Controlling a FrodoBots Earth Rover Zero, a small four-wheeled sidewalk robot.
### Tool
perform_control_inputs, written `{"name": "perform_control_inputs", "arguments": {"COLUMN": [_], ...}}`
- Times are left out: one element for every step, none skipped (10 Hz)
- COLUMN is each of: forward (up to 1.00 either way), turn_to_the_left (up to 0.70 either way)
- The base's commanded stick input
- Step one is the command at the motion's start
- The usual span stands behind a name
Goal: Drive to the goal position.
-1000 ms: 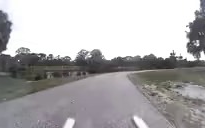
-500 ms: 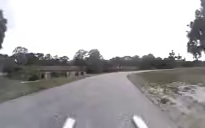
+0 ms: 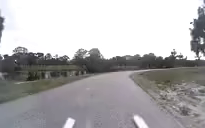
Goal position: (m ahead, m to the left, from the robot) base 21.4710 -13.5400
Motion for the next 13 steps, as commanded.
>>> {"name": "perform_control_inputs", "arguments": {"forward": [0.85, 0.85, 0.85, 0.85, 0.85, 0.85, 0.85, 0.85, 0.85, 0.85, 0.85, 0.85, 0.85], "turn_to_the_left": [-0.17, -0.34, -0.34, -0.24, -0.02, -0.17, -0.32, -0.34, -0.06, 0.0, 0.0, 0.0, 0.0]}}
